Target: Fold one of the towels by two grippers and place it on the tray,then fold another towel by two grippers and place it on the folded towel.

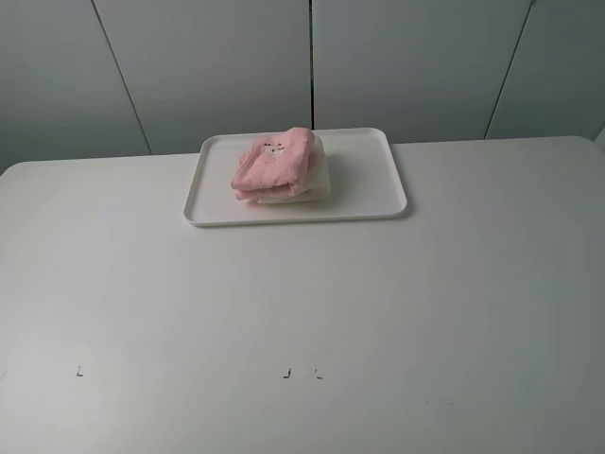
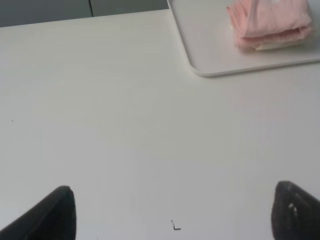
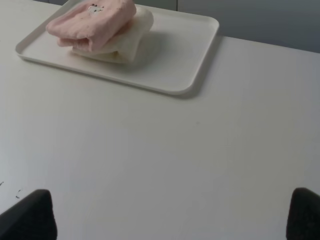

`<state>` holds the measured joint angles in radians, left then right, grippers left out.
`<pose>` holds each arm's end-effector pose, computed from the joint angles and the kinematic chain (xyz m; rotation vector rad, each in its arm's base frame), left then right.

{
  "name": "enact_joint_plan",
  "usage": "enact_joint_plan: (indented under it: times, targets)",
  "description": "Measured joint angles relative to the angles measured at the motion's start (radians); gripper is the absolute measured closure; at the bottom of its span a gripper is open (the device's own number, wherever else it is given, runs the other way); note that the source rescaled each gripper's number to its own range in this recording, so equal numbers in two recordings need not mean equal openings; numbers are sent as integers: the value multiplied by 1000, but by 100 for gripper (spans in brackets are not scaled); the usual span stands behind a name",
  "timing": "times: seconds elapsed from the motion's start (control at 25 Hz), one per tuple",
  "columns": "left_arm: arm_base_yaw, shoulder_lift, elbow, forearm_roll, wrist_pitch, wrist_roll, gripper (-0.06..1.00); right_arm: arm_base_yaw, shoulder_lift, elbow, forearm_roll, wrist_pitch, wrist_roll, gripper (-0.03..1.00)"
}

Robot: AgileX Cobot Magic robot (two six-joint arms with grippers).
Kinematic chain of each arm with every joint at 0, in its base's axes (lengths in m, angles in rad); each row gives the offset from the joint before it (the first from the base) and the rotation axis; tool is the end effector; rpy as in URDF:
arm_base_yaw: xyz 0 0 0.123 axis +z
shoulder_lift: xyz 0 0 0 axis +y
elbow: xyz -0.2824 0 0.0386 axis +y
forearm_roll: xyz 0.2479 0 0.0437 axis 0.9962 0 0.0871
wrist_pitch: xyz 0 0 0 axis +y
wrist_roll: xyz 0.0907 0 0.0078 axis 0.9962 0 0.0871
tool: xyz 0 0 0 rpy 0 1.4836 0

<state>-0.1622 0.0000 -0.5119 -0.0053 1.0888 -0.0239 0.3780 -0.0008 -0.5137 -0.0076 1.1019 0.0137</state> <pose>-0.0074 0.0008 0.2782 0.1429 2.0577 -0.1214 -0.0075 -0.0036 0.2776 -0.3760 2.0448 0.2310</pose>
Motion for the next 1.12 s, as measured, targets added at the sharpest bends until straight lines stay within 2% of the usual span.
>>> enact_joint_plan:
  times: [0.92,1.04,1.12]
  targets:
    - [0,0,0,0,0,0,-6,0,0,0,2,-2,0,-3]
    - [0,0,0,0,0,0,-6,-37,0,0,2,-2,0,-3]
    - [2,0,0,0,0,0,-6,-96,0,0,2,-2,0,-3]
